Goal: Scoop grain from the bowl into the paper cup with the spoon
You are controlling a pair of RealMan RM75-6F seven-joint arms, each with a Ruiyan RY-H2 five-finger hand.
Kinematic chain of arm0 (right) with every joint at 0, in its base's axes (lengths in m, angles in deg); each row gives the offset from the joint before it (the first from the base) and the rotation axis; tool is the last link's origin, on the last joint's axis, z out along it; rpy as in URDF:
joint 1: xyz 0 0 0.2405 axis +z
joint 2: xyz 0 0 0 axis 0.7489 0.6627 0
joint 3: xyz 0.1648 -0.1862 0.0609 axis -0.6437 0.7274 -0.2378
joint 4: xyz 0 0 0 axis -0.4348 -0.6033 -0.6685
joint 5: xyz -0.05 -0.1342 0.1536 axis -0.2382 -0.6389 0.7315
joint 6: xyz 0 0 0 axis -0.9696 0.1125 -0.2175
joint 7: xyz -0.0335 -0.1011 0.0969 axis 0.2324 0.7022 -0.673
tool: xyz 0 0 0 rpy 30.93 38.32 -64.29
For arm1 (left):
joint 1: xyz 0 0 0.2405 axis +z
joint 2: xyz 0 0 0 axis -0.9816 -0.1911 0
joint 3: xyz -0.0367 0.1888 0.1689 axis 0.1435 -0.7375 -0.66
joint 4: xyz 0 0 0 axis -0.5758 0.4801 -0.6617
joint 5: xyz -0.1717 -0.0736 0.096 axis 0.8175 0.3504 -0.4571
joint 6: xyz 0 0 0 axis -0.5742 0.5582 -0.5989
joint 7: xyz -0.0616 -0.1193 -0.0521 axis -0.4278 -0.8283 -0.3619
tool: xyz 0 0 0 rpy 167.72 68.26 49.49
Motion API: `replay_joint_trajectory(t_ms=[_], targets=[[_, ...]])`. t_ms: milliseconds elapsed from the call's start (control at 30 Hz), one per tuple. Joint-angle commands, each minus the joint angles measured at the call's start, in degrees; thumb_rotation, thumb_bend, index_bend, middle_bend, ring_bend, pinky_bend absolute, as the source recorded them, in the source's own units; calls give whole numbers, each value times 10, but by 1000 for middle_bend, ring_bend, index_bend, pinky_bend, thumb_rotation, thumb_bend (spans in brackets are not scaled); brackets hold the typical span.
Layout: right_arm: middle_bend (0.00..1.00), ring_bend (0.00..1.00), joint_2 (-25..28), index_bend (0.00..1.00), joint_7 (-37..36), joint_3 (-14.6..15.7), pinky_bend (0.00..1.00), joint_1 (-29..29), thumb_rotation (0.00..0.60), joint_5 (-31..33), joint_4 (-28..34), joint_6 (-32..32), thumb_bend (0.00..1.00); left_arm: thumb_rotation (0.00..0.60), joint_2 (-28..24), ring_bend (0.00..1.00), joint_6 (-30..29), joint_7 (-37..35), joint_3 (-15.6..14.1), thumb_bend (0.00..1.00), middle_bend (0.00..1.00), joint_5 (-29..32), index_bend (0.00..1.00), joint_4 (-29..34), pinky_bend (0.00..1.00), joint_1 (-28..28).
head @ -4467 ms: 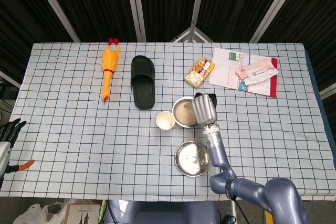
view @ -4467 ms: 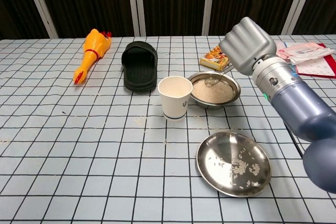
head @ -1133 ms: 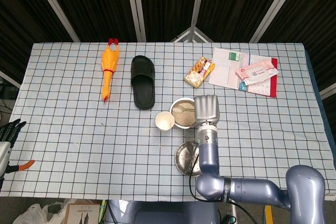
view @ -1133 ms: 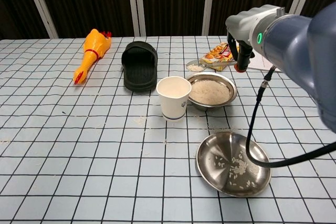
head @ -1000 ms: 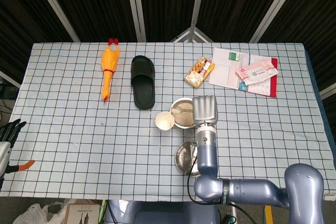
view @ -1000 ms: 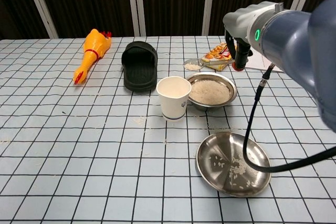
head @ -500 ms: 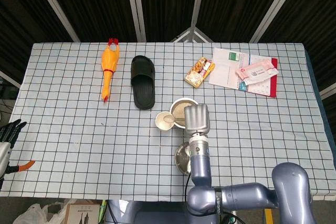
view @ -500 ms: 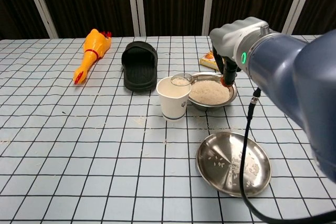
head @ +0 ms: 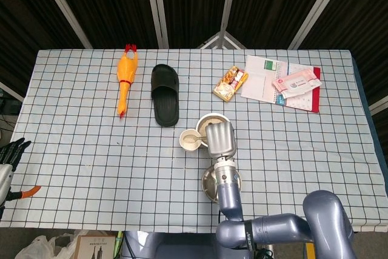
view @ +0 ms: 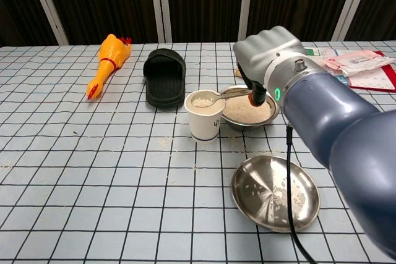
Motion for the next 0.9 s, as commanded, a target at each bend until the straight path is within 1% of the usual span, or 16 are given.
replay_joint_trajectory(t_ms=[33,167,433,733,900], targets=[[831,987,-12,688,-18,25,1000,-2,600,-42,-30,7,756,600,0,0,-1,2,0,0,0,-1,0,1,0,0],[831,987,-28,688,-30,46,1000,-2,600,-90,-74,13,756,600,0,0,-3,3,-1,0,0,-2,0,1,0,2],[831,987,-39,688,-49,61,1000,-17,600,-131,-133,38,756,600,-1,0,-2,-3,-1,0,0,-2,0,0,0,1],[831,987,-43,688,-83,59,1000,-40,600,-163,-158,61,756,600,-1,0,-1,-2,-1,0,0,-1,0,1,0,1],[831,987,-43,688,-121,57,1000,-51,600,-200,-165,64,756,600,0,0,-2,1,0,0,0,0,0,1,0,1]])
